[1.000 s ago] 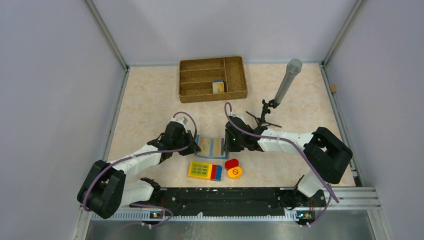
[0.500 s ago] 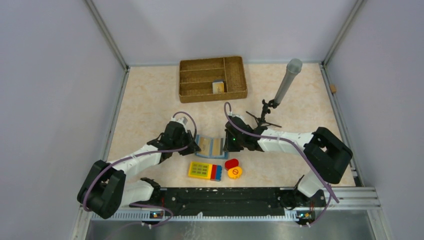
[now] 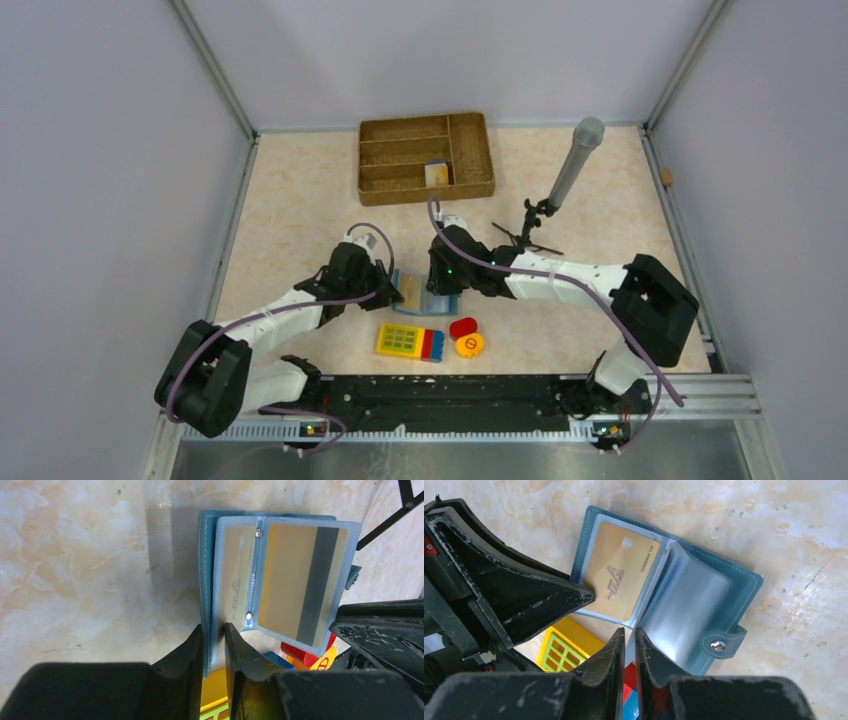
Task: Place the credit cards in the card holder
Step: Turn over the card holder at the center of the board.
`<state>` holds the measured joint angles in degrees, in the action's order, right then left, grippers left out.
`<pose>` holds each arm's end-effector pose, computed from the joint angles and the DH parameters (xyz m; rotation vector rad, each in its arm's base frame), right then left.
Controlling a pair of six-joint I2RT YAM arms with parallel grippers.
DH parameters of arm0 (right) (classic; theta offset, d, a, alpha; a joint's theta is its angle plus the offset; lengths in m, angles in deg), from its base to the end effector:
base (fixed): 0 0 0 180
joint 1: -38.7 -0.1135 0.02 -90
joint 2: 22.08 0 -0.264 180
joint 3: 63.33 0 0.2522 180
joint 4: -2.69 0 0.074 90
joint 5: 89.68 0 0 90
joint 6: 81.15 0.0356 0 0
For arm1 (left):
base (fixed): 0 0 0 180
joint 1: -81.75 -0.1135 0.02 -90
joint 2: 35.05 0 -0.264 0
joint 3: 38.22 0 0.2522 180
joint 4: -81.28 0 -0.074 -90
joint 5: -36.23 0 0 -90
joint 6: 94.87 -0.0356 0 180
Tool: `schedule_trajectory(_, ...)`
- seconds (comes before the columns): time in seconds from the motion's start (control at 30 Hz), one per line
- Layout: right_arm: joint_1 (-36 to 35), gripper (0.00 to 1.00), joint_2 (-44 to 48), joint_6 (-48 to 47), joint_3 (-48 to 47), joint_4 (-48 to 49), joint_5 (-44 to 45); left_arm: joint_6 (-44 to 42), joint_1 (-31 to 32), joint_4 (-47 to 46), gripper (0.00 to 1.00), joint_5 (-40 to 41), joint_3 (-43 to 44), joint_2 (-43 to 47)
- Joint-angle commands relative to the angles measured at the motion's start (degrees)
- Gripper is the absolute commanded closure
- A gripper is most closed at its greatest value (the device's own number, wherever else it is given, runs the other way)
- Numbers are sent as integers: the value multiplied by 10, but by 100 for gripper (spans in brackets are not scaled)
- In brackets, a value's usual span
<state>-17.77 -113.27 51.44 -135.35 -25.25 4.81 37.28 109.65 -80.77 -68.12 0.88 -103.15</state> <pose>0.1891 0.2804 0.2144 -0.2652 2.4993 0.6870 0.1869 -0.1089 0.1569 -0.1897 2.5334 -0.8360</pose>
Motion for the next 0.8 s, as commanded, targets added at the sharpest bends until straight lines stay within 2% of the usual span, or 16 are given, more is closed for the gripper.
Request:
schedule_trajectory(0.0,-6,87,-19,-16,-27,5,7,5,0,-26,77,-13,-5,2)
schedule_trajectory(0.27,-6,87,-53,-22,-42,21,-14,7,-1,-33,77,-19,-6,-2)
schedule_trajectory(0.37,-7,83,-59,-22,-44,28,-20,6,-1,-36,76,-23,-6,-3)
schedule_trajectory(0.5,-7,80,-71,-25,-52,31,-28,6,-1,-33,69,-24,-4,-3)
schedule_trajectory(0.77,-7,62,-69,-30,-57,48,-40,-20,-3,25,48,27,5,51)
